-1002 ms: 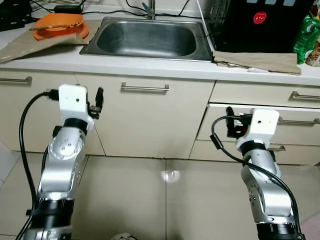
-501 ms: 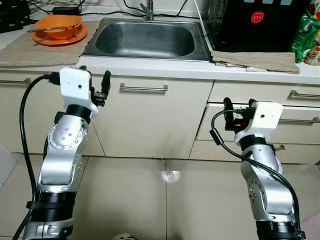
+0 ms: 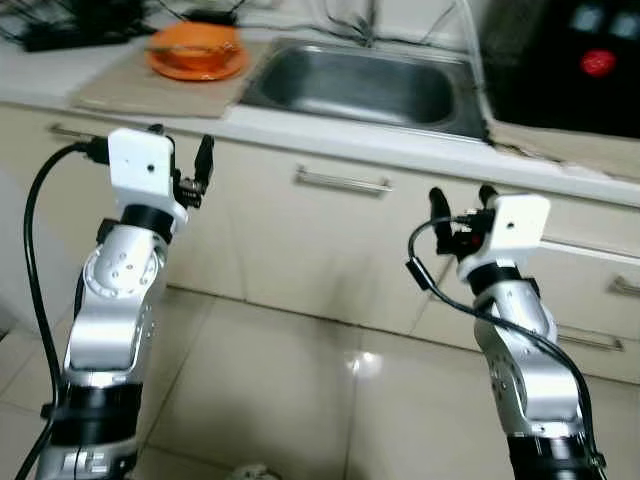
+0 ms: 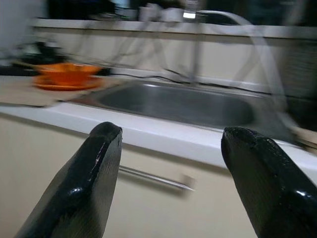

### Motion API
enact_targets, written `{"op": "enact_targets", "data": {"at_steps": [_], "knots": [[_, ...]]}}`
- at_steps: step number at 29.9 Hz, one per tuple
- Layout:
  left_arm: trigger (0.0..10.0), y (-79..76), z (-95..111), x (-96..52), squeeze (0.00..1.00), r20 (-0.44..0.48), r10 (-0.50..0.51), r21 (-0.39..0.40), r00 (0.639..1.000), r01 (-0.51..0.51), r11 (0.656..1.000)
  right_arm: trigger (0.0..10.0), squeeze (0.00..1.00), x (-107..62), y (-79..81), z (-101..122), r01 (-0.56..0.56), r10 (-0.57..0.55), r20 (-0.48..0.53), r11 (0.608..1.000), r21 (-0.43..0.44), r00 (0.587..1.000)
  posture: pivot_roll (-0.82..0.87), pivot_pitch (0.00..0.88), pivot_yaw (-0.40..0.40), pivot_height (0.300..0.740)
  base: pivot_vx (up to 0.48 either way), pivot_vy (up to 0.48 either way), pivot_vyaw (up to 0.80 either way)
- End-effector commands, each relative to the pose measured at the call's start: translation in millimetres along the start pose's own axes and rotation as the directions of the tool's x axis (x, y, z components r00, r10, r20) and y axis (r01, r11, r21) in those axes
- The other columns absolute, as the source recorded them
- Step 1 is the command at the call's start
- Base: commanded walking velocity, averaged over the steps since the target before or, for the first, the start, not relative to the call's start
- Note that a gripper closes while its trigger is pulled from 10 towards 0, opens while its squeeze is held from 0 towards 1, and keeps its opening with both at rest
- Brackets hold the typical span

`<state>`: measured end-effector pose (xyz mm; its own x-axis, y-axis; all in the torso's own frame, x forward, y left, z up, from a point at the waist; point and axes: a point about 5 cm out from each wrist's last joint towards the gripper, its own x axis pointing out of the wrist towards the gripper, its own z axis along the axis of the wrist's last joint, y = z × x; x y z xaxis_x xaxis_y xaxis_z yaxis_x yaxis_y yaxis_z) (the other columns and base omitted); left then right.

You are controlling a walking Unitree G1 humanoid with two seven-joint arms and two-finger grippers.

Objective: Kitchen organization

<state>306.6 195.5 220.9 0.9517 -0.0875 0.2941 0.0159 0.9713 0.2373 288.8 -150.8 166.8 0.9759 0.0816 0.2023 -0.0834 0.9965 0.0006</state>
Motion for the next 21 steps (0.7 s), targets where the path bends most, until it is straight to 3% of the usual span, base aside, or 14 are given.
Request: {"op": "enact_targets", "data": {"at_steps": [1,4,9,16,21], "knots": [[10.0,3.2,2,1.0,0.0,-0.001,-0.002,0.007,1.0,0.002,1.0,10.0,0.0,2.7,1.9,1,-0.007,0.007,0.007,1.0,-0.002,1.0,0.07,0.0,-0.021,0.74,0.341,0.0,0.8],[10.0,5.0,3,1.9,0.0,0.0,-0.001,0.006,1.0,0.001,1.0,10.0,0.0,4.2,2.6,3,-0.006,0.006,0.013,1.0,-0.007,1.0,0.07,0.0,-0.017,0.74,0.342,0.0,0.8],[10.0,6.6,-2,4.6,0.0,-0.046,0.019,-0.01,0.999,-0.019,1.0,10.0,0.0,6.5,-1.7,10,0.025,-0.026,0.043,1.0,0.014,0.999,0.06,0.0,-0.013,0.74,0.345,0.0,0.0],[10.0,0.3,4,11.3,0.0,-0.023,-0.014,-0.036,1.0,0.013,0.999,10.0,0.0,8.7,-7.0,31,0.054,-0.06,0.1,0.997,0.061,0.993,0.05,0.0,-0.003,0.74,0.342,0.0,0.0],[10.0,-0.5,7,17.3,0.0,-0.012,-0.018,-0.049,1.0,0.018,0.999,10.0,0.0,11.1,-11.5,40,0.086,-0.087,0.132,0.996,0.013,0.987,0.04,0.0,0.003,0.74,0.343,0.0,0.0]]}}
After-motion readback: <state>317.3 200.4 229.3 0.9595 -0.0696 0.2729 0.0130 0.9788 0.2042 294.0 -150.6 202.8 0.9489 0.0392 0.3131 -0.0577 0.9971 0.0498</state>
